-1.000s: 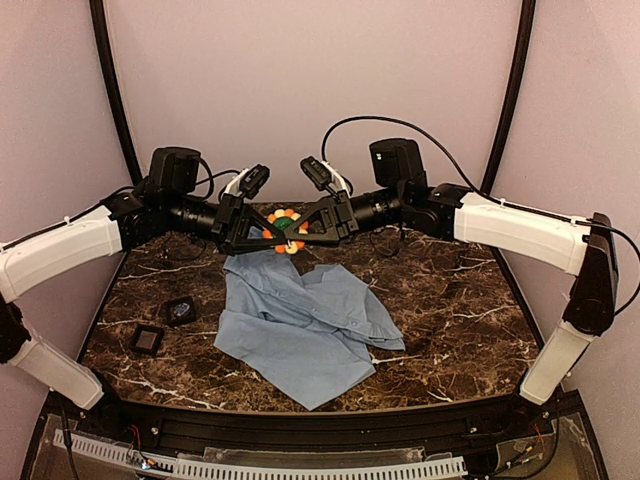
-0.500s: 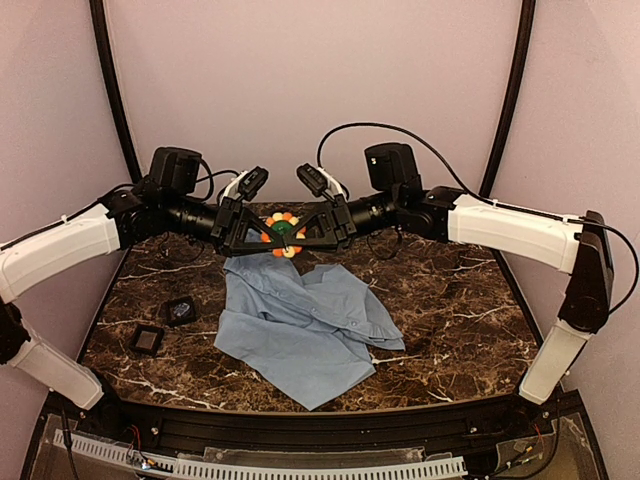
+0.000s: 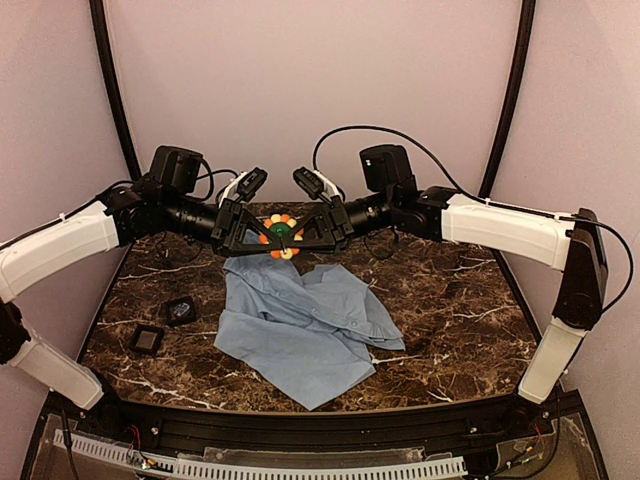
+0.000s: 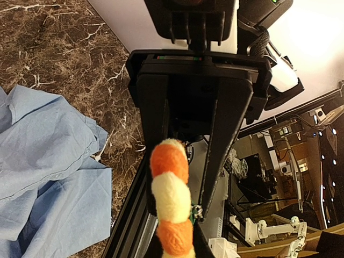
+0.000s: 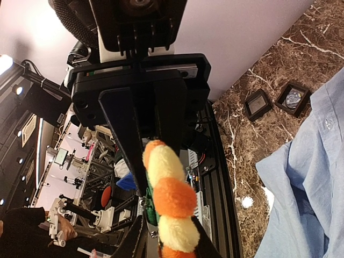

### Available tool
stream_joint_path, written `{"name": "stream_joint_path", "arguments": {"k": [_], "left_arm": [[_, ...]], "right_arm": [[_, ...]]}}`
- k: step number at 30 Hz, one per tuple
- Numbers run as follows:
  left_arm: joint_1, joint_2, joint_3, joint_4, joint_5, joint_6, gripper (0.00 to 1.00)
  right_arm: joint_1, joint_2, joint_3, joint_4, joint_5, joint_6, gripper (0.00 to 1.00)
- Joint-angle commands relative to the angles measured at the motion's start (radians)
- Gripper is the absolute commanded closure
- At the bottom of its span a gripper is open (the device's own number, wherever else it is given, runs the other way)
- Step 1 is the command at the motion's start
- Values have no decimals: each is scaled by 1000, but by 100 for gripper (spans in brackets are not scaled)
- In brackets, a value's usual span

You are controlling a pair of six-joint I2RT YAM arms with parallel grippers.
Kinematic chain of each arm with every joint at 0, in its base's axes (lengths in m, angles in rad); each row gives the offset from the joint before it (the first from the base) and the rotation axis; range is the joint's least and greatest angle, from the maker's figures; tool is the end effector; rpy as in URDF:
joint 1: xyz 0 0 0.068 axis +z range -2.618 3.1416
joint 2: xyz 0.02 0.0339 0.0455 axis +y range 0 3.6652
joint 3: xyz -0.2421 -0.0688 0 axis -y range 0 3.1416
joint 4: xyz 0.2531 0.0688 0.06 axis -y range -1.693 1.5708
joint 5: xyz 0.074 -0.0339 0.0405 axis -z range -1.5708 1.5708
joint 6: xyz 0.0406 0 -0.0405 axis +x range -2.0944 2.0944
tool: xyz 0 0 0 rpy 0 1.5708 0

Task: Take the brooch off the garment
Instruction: Close the brooch securely.

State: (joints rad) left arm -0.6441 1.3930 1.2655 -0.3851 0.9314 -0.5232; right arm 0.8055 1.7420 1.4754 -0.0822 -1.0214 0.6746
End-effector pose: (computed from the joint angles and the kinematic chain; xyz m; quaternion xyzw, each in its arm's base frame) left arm 0.2375 -0.2191 0.3309 0.2728 0.7562 -0.5720 0.1627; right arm 0.2595 0.3202 0.3107 -0.3265 0.6947 0.6331 0.0996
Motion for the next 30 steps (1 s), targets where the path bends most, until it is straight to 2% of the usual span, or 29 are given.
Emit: {"name": "stream_joint_path", "arguments": {"k": [1, 30], "left_arm": [[-6, -32, 62, 2, 45, 48, 99], [-20, 24, 120, -101, 59, 139, 99]], "right_arm": [[-19, 42, 5, -68, 44, 13, 77], [-20, 112, 38, -13, -59, 67, 79]]}}
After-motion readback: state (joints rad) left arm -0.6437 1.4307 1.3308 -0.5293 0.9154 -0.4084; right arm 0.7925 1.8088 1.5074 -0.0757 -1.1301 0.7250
